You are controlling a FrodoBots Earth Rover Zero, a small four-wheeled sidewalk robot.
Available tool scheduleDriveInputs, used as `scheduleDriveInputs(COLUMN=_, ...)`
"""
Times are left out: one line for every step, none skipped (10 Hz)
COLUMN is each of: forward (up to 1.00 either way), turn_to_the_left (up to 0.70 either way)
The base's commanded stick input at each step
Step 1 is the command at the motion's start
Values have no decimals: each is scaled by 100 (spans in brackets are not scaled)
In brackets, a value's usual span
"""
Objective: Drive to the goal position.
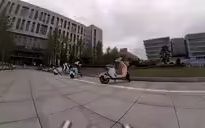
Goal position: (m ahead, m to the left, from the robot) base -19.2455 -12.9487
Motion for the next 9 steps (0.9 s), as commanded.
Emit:
scheduleDriveInputs(forward=0, turn_to_the_left=-76)
scheduleDriveInputs(forward=0, turn_to_the_left=-76)
scheduleDriveInputs(forward=0, turn_to_the_left=-76)
scheduleDriveInputs(forward=0, turn_to_the_left=-75)
scheduleDriveInputs(forward=0, turn_to_the_left=-76)
scheduleDriveInputs(forward=0, turn_to_the_left=-76)
scheduleDriveInputs(forward=0, turn_to_the_left=-76)
scheduleDriveInputs(forward=0, turn_to_the_left=-76)
scheduleDriveInputs(forward=0, turn_to_the_left=-76)
